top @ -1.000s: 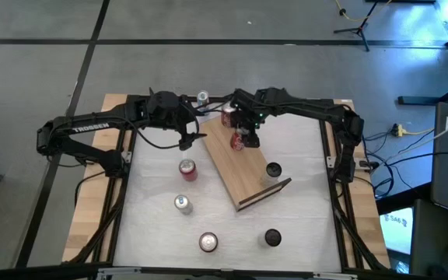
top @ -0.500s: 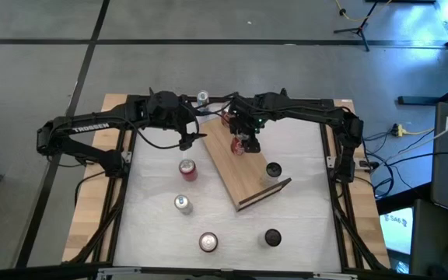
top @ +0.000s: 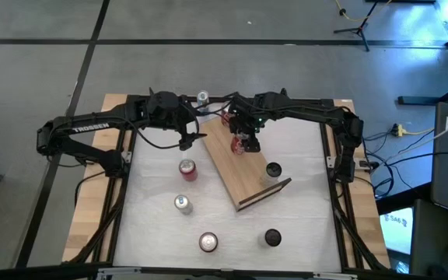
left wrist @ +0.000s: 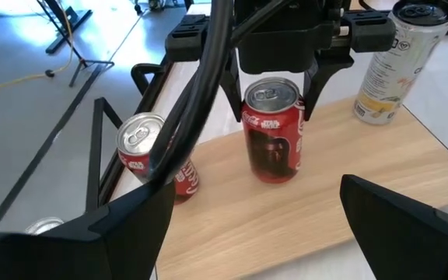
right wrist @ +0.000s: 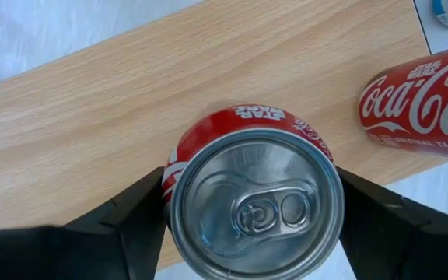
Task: Place canned beverage on shelf
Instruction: Put the red white soda can on the shelf aligned with the other red white soda can
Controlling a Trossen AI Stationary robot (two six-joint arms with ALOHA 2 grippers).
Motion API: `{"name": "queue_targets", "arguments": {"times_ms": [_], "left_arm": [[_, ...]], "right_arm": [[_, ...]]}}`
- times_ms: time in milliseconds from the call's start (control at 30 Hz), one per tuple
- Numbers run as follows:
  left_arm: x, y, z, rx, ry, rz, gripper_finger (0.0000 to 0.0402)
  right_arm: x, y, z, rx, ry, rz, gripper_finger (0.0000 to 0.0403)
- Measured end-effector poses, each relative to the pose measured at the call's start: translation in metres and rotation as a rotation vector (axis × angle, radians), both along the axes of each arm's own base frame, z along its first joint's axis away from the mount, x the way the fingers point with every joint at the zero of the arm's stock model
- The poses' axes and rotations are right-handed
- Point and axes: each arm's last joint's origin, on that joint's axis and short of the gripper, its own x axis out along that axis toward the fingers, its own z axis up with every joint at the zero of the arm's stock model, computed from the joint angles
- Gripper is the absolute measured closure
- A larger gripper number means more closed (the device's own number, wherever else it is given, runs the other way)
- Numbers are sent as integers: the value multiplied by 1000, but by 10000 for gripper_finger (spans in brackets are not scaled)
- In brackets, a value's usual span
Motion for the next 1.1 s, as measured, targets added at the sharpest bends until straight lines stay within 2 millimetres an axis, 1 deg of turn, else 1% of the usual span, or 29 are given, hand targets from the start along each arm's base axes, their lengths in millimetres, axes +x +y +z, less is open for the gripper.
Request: {"name": "queue_targets", "arguments": {"times_ms": [100,200,433,533,633,767,833,933,1000,1100], "left_arm": [[0,0,0,-2,1,1,49],[0,-2,0,-3,2,-5,49],[2,-9,0,-4,3,-30,49],[3,-11,0,-4,4,-40,49],[4,-14,0,-4,4,-52,49],[5,-18,0,-4,3,-66,49],[5,-19,0,-10,-3,-70,49],[7,-21,0,-25,-16,-69,49],[11,-22,0,-24,-26,-76,49],[22,-22,-4,-18,-56,-87,49]], "right_arm": [[0,0,0,0,0,0,105],[0,0,0,1,0,0,95],[0,0,1,3,-7,1,40],[-1,0,1,3,-7,1,23],[-1,0,1,2,-7,1,14],[0,0,4,-3,-10,0,13],[0,0,10,-7,-23,-1,13],[0,0,25,-14,-46,-1,13],[-2,0,39,-17,-56,-2,13],[-7,2,58,-19,-61,-2,13]]}}
